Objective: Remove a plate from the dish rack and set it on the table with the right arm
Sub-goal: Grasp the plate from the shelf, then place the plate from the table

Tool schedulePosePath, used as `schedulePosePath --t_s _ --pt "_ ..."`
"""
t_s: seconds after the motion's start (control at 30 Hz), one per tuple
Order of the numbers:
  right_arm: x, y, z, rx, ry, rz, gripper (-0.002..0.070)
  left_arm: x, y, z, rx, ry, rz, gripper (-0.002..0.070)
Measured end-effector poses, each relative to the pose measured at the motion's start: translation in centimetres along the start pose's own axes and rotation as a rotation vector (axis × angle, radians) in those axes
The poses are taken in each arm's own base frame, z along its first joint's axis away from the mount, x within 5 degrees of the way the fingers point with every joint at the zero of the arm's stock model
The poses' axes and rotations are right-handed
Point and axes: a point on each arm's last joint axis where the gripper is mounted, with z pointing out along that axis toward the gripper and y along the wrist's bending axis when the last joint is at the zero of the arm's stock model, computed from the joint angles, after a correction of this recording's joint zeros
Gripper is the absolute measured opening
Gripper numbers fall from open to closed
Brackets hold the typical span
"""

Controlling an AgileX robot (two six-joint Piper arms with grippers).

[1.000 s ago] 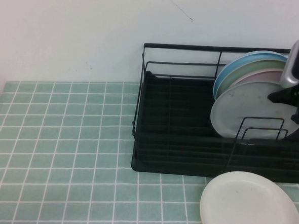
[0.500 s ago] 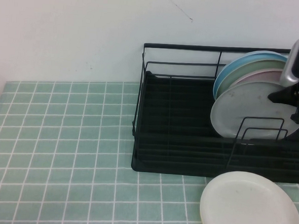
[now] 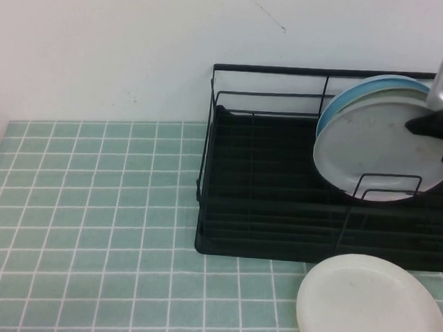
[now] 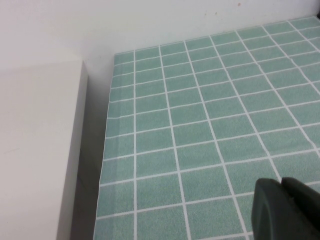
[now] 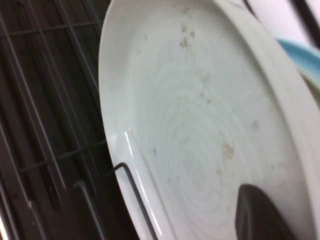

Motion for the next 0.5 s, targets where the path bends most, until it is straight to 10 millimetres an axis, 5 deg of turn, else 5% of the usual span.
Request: schedulePosePath --t_s 0.3,0.5 --pt "-2.3 0.2 -5.5 0.102 0.045 0.002 0.0131 0.0 0.0 0.0 0.0 0.0 0.0 -0.0003" --pt "-5.1 1.2 -11.5 0.227 -0.002 0.113 0.013 0.0 0.0 0.0 0.0 0.0 0.0 -0.0003"
